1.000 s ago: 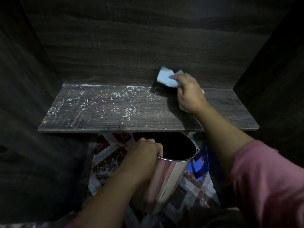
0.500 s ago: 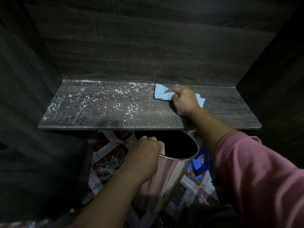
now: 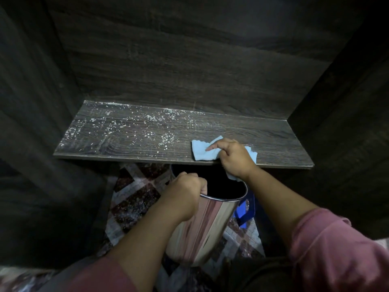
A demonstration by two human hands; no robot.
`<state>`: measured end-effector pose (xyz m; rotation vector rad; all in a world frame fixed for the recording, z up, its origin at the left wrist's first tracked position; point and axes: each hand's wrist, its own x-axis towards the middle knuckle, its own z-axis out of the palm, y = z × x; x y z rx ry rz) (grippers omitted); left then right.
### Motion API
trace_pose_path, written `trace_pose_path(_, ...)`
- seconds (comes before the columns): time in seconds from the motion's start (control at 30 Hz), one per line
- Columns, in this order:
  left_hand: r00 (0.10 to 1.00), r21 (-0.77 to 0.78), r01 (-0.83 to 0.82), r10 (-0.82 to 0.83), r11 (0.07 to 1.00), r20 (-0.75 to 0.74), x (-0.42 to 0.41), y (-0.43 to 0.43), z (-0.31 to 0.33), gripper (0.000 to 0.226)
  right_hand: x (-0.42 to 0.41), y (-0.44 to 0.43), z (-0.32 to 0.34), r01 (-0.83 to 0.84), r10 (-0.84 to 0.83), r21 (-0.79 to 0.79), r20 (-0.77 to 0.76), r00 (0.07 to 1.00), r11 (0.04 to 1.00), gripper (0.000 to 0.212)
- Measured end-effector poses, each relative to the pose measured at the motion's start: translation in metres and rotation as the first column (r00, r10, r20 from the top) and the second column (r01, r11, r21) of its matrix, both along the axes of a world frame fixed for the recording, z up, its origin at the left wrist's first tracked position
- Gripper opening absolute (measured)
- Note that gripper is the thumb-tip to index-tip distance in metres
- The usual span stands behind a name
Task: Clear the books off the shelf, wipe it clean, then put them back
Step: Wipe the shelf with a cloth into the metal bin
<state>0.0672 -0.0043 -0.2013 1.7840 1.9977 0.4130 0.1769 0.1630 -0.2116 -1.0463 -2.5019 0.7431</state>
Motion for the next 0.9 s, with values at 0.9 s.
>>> trace_pose_path(0.9,0.998,0.074,-0.011,0.006,0.997,0.068,-0.005,-0.004,-0.005,0.031,-0.032,0.057,0.006,0.061,-0.087,0.194,0.13,0.988,0.979,0.043)
